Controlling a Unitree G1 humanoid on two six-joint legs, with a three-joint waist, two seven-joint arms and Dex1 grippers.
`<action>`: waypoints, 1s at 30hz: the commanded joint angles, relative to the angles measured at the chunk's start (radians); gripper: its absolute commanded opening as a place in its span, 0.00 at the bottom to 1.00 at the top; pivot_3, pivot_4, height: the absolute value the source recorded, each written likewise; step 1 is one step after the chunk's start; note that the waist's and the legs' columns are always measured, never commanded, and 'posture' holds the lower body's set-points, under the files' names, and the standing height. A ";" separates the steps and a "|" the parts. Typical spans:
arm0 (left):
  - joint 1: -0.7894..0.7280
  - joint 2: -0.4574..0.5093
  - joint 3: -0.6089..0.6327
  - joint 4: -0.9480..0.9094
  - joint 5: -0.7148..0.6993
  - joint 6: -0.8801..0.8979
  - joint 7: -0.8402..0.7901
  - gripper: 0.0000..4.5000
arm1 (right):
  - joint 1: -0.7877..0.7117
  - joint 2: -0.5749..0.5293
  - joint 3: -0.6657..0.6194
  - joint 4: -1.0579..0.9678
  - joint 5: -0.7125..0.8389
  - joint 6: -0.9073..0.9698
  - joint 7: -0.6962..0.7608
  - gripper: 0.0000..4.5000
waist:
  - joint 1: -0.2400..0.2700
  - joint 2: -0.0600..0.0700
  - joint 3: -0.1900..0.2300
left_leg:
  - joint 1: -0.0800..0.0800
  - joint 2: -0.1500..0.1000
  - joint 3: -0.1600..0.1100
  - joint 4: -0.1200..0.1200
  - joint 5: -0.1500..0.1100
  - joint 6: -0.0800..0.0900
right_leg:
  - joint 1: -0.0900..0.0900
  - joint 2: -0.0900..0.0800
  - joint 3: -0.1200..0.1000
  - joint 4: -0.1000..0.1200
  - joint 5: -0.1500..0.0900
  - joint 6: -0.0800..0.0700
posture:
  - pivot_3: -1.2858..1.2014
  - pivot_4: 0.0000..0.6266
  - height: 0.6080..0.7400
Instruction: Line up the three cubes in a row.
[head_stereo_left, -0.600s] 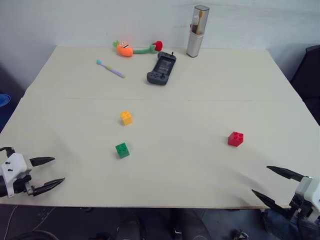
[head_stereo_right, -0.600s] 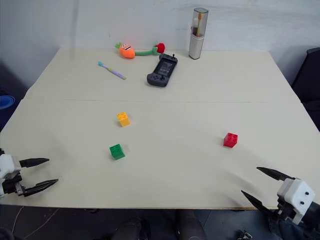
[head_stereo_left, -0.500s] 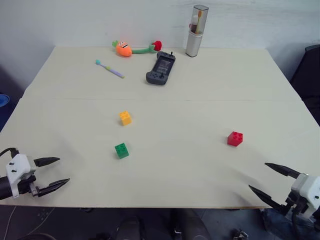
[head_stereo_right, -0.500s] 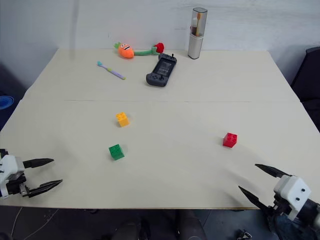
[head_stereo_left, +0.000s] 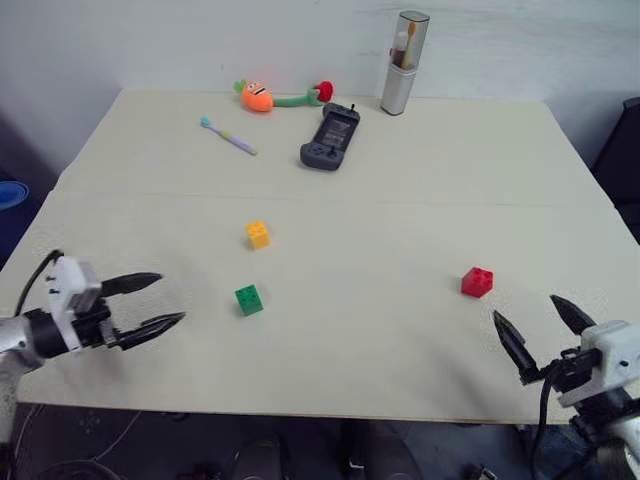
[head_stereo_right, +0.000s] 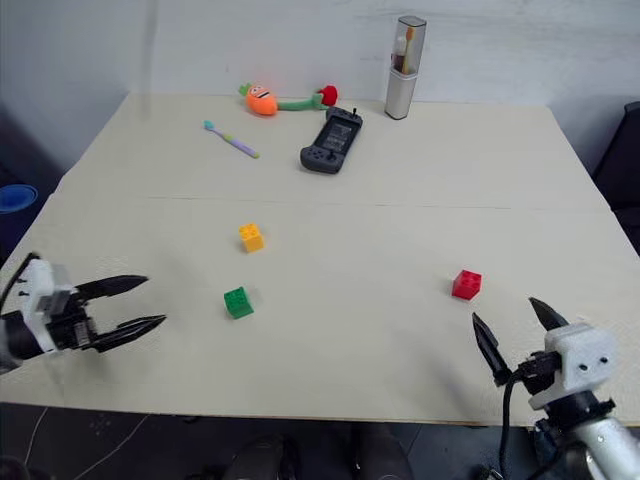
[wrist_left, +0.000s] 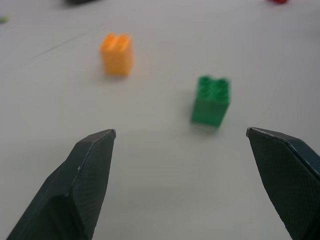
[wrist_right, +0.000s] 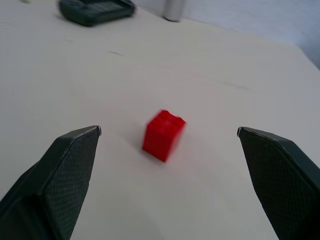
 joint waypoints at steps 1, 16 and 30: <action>-0.068 -0.027 -0.057 -0.064 -0.016 0.019 0.015 0.98 | -0.020 0.057 0.065 -0.072 -0.067 0.060 -0.130 1.00 | -0.013 -0.001 -0.001 | 0.000 0.000 0.001 0.000 0.001 -0.001 | 0.000 0.001 0.001 0.001 0.000 0.000 | 0.52 0.24 1.00; -0.160 -0.082 -0.186 -0.092 0.021 0.030 0.017 0.98 | -0.601 0.009 0.167 0.231 -0.121 0.435 -0.302 1.00 | -0.028 -0.002 -0.001 | 0.000 0.000 0.001 0.000 0.006 -0.002 | -0.003 0.004 0.003 0.005 -0.001 -0.001 | 0.52 0.24 1.00; -0.146 -0.079 -0.176 -0.115 0.020 0.029 0.040 1.00 | -0.660 0.022 0.202 0.340 -0.111 0.402 -0.259 0.33 | -0.028 -0.002 -0.002 | 0.000 0.000 0.001 0.001 0.006 -0.001 | -0.003 0.003 0.004 0.005 -0.001 0.000 | 0.52 0.24 1.00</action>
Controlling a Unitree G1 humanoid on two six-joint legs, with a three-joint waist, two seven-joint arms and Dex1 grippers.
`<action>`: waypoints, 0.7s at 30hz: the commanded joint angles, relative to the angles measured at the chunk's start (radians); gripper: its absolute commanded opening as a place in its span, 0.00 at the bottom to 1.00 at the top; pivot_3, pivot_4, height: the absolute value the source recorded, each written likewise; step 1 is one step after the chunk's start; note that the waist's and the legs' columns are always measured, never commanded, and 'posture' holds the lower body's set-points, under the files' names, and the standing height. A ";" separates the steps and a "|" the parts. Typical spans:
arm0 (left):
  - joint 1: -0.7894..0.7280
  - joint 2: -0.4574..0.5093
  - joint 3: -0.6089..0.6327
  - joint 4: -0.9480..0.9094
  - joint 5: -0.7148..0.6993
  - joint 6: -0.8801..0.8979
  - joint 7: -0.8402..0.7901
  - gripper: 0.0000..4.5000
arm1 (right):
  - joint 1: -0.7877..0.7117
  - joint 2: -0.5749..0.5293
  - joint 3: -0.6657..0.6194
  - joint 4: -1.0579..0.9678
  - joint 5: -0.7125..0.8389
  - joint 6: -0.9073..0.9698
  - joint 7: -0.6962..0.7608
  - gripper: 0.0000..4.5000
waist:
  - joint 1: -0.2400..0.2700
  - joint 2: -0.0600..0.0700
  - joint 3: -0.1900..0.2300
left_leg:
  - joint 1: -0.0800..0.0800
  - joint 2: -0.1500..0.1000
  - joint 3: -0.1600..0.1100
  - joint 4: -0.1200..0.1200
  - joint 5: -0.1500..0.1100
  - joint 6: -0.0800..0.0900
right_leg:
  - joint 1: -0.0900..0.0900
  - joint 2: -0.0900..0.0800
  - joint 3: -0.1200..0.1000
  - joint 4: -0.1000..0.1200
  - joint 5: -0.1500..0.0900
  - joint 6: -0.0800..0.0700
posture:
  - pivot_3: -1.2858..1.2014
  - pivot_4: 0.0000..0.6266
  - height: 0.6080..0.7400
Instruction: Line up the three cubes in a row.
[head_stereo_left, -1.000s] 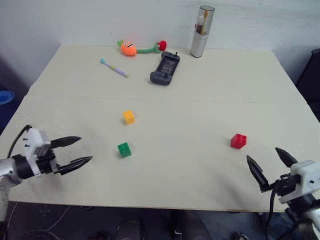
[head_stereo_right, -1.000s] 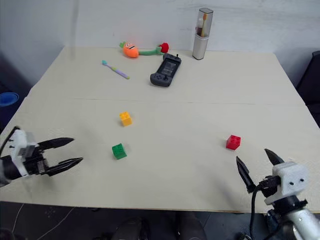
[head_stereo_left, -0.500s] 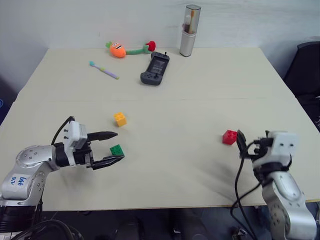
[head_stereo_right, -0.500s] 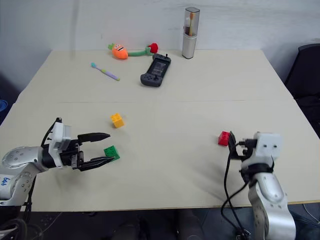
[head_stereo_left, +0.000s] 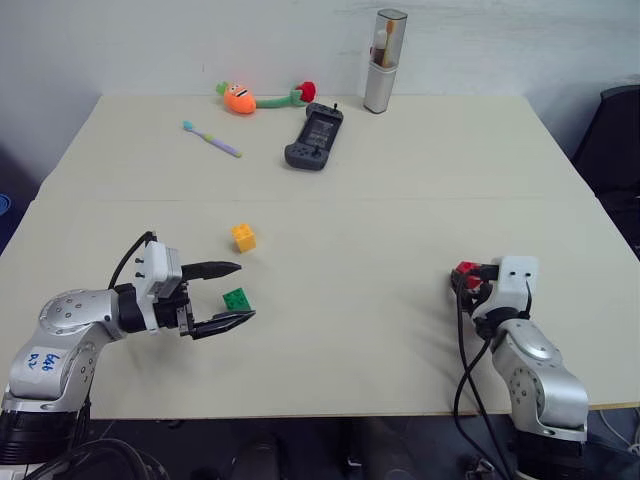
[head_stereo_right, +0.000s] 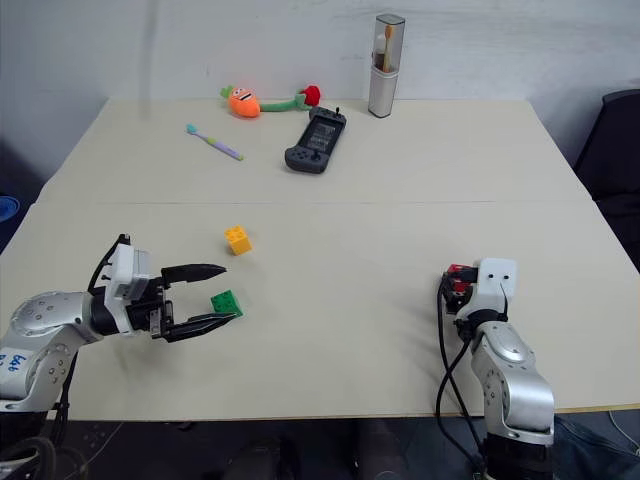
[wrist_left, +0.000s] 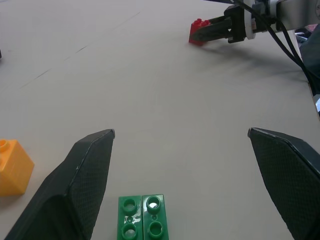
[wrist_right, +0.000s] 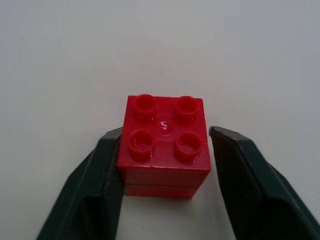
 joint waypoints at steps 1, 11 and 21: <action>-0.002 0.004 0.018 -0.035 -0.002 -0.007 0.001 1.00 | 0.011 -0.027 -0.019 -0.049 0.028 -0.044 0.054 0.33 | 0.001 0.000 0.000 | 0.000 0.000 0.000 0.000 0.000 0.000 | 0.000 0.000 0.000 0.000 0.000 0.000 | 0.52 0.24 1.00; -0.001 0.024 0.013 0.035 0.020 -0.052 -0.063 1.00 | 0.040 -0.541 0.235 0.078 0.068 -0.558 1.060 0.33 | -0.001 -0.002 0.002 | 0.002 -0.001 -0.001 0.000 -0.002 0.002 | 0.004 0.001 -0.001 -0.002 0.000 0.003 | 0.52 0.24 1.00; 0.066 0.036 0.050 -0.001 0.027 -0.041 -0.054 1.00 | -0.349 -0.415 0.430 0.660 -0.026 -0.810 1.315 0.33 | 0.008 -0.003 0.003 | -0.001 0.001 -0.001 0.004 -0.002 0.002 | 0.002 0.000 -0.003 -0.001 -0.001 0.001 | 0.52 0.24 1.00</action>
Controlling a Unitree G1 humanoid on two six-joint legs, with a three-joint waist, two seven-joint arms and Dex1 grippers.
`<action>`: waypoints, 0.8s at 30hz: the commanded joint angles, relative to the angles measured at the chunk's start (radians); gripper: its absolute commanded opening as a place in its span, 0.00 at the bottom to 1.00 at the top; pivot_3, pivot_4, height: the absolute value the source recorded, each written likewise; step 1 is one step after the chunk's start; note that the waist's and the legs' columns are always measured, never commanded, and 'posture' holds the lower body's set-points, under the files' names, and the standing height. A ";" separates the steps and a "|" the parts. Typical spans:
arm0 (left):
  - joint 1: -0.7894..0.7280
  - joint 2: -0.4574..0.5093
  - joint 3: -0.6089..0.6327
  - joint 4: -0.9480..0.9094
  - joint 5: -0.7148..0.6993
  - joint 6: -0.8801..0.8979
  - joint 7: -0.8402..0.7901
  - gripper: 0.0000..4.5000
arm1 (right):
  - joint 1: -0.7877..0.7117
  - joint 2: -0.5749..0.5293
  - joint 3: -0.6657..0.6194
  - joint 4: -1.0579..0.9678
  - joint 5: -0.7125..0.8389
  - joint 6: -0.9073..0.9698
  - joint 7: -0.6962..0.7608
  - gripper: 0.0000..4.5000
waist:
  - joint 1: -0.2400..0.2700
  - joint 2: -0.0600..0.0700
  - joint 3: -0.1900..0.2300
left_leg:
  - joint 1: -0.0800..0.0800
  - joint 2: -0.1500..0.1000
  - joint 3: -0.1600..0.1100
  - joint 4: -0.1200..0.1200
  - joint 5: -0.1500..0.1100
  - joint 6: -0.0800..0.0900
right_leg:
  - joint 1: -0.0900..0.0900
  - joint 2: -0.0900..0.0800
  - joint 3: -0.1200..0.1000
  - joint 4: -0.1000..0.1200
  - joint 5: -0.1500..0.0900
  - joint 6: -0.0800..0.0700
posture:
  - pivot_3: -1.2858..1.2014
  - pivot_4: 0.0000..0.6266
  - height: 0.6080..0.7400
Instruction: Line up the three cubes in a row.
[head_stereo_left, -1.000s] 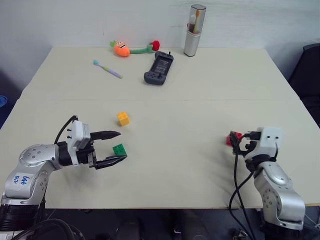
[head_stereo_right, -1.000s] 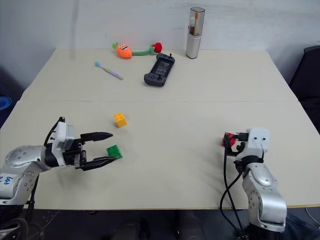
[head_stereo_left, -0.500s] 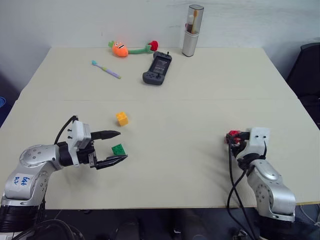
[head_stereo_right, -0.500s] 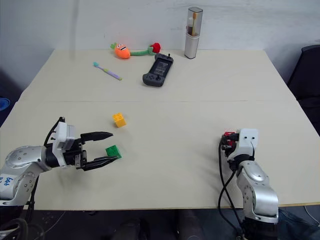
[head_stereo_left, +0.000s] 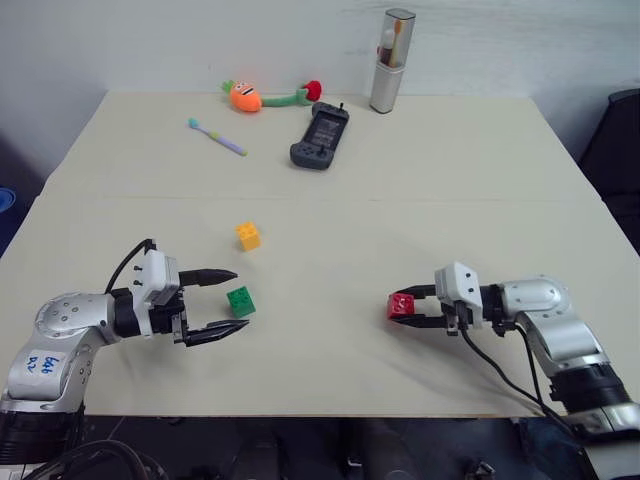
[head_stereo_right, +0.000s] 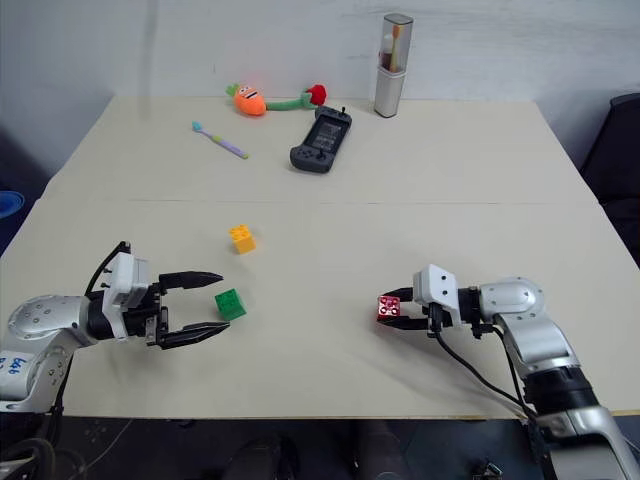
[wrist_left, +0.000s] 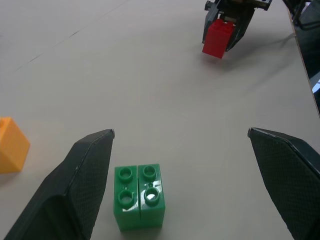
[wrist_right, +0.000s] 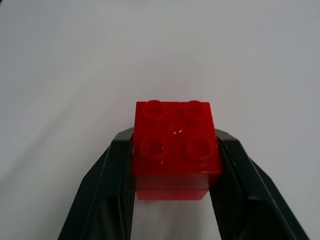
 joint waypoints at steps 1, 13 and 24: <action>0.041 0.023 0.053 -0.056 -0.018 0.021 0.010 1.00 | -0.033 0.027 0.013 0.088 -0.018 -0.086 0.045 0.33 | -0.001 0.000 0.000 | -0.001 0.000 0.000 0.000 0.000 0.000 | 0.000 0.000 0.000 0.000 0.000 0.000 | 0.52 0.24 1.00; 0.106 0.039 0.214 -0.050 -0.055 0.099 0.068 1.00 | 0.006 0.014 -0.109 -0.194 0.150 0.045 0.019 0.99 | -0.006 0.005 0.003 | 0.000 0.002 -0.001 0.007 -0.002 -0.001 | -0.001 -0.001 0.000 0.008 -0.001 -0.002 | 0.52 0.24 1.00; 0.415 0.025 0.481 0.314 0.043 -0.041 0.058 1.00 | 0.358 0.062 -0.351 -0.555 0.405 0.153 -0.146 1.00 | -0.007 0.004 0.003 | 0.001 0.004 -0.003 0.004 -0.007 -0.001 | 0.000 -0.001 -0.003 0.004 -0.002 -0.003 | 0.52 0.24 1.00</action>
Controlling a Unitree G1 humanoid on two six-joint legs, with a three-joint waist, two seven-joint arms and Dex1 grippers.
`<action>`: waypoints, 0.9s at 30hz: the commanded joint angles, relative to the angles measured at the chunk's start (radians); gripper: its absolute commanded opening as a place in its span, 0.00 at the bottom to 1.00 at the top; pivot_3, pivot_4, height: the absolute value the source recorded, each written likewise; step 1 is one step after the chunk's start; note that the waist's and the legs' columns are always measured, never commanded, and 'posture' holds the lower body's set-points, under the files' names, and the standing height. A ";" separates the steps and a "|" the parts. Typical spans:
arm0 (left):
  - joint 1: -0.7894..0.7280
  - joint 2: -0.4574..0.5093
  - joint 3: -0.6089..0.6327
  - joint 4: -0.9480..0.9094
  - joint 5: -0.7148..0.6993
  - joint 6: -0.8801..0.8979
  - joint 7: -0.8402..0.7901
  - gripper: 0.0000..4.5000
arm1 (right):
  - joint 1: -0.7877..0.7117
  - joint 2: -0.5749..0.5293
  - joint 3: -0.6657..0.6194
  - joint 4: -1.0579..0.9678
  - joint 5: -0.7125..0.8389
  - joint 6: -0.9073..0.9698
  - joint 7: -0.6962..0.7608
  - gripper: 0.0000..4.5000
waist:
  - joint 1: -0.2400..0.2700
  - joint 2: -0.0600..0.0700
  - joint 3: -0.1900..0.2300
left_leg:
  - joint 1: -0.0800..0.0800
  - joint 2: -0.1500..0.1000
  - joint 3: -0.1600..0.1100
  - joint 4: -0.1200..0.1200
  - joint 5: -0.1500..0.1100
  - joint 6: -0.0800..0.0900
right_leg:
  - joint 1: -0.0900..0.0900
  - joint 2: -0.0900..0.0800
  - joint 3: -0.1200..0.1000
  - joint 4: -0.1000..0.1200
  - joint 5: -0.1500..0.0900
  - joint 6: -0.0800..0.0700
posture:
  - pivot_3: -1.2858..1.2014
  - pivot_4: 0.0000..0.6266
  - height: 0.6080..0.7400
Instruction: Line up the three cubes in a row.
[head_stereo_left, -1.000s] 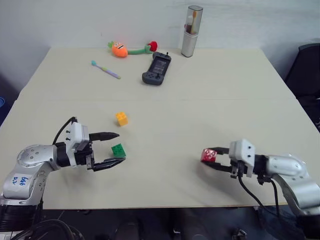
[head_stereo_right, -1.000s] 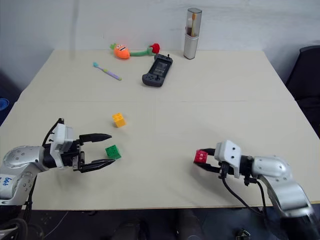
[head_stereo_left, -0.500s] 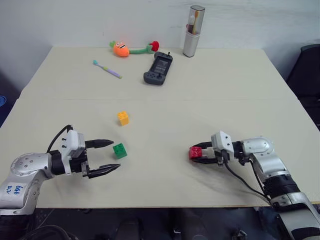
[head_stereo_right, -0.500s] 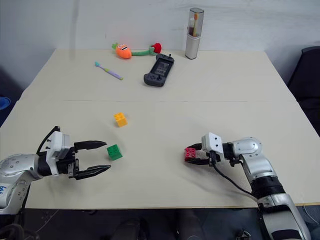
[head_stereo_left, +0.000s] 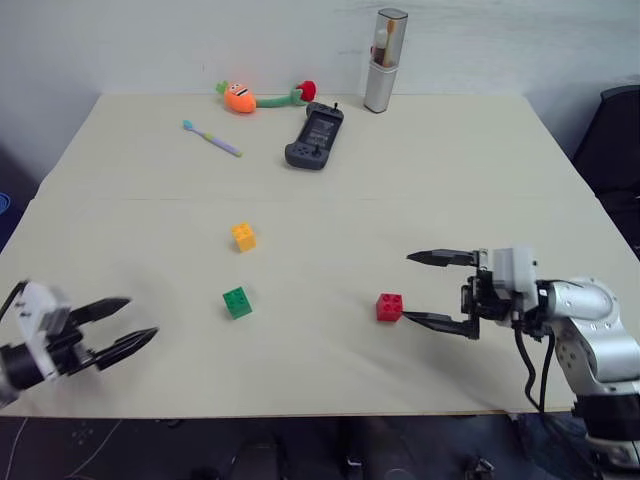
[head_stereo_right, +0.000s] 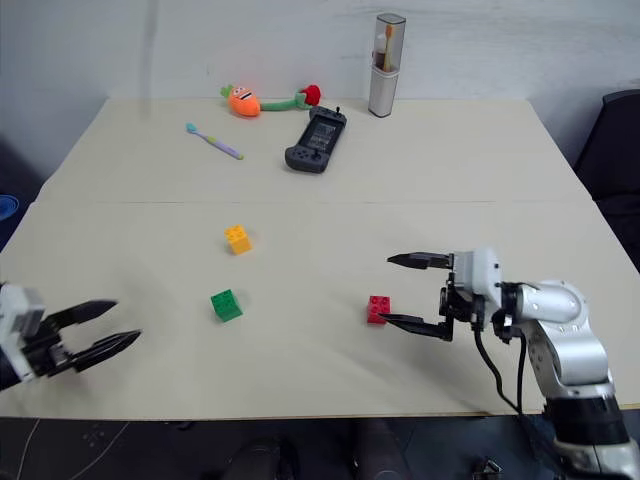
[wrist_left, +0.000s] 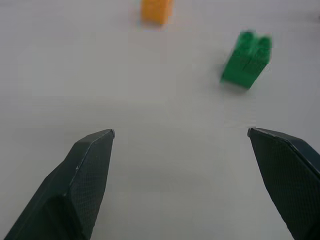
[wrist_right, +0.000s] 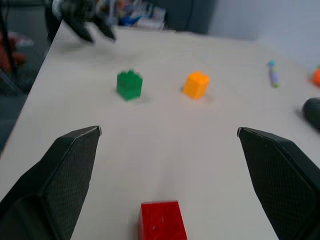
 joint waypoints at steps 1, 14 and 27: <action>0.022 -0.018 0.053 0.095 0.024 -0.076 0.001 1.00 | 0.088 0.013 -0.031 -0.068 0.059 0.016 -0.019 1.00 | 0.001 0.001 0.000 | 0.000 0.000 0.000 0.000 0.000 0.000 | 0.000 0.000 0.000 -0.001 0.000 0.000 | 0.52 0.24 1.00; -0.249 -0.038 -0.261 -0.164 0.041 -0.063 -0.024 1.00 | 0.031 -0.030 -0.021 0.016 -0.022 -0.098 0.049 1.00 | 0.026 -0.001 -0.001 | -0.002 -0.001 -0.007 0.001 0.000 0.000 | 0.004 -0.003 -0.008 -0.003 0.001 -0.001 | 0.52 0.24 1.00; -0.495 -0.220 -0.613 -0.092 0.248 -0.112 0.127 0.91 | 0.140 -0.036 0.036 -0.087 -0.032 -0.036 -0.010 1.00 | 0.028 0.001 0.000 | -0.003 -0.001 -0.005 0.005 0.001 0.001 | 0.003 0.001 -0.006 -0.001 0.002 0.001 | 0.52 0.24 1.00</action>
